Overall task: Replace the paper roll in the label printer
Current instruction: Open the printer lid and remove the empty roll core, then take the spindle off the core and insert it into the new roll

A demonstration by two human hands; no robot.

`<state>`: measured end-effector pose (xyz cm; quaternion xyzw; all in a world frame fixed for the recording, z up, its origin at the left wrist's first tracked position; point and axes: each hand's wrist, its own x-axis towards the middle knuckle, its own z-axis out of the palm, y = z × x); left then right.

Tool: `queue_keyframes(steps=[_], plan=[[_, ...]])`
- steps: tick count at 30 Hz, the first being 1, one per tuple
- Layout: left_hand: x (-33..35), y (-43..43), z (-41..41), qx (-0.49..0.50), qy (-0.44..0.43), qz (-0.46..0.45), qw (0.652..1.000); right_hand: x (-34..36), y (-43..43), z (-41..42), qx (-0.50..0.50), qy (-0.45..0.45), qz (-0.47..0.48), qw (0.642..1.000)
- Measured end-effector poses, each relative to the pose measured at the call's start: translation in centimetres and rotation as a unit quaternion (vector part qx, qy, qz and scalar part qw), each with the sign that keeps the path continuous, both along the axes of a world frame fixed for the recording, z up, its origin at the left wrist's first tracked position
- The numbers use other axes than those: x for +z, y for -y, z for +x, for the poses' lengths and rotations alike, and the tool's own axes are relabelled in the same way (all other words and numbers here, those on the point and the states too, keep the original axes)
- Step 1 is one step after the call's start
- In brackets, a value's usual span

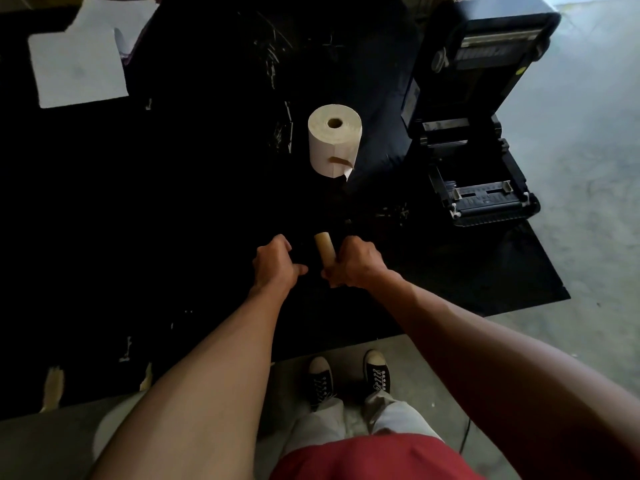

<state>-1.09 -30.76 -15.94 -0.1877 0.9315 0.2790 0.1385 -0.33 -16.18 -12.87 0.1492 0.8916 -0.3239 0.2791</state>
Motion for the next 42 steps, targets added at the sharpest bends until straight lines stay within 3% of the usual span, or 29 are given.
queue_keyframes(steps=[10, 26, 34, 42], plan=[[0.9, 1.1, -1.3, -0.016, 0.034, 0.036, 0.999, 1.3, -0.3, -0.9, -0.013, 0.023, 0.011, 1.0], [4.8, -0.1, -9.8, -0.063, -0.068, -0.042, 0.995, 9.2, -5.6, -11.2, -0.045, -0.133, 0.068, 0.988], [5.1, -4.6, -13.8, -0.075, -0.04, 0.004, 0.996, 9.2, -7.4, -18.7, 0.059, -0.193, 0.087, 0.975], [1.4, -9.1, -14.5, -0.014, -0.107, 0.068, 0.992, 8.1, -6.6, -24.1, 0.178, -0.195, 0.062, 0.963]])
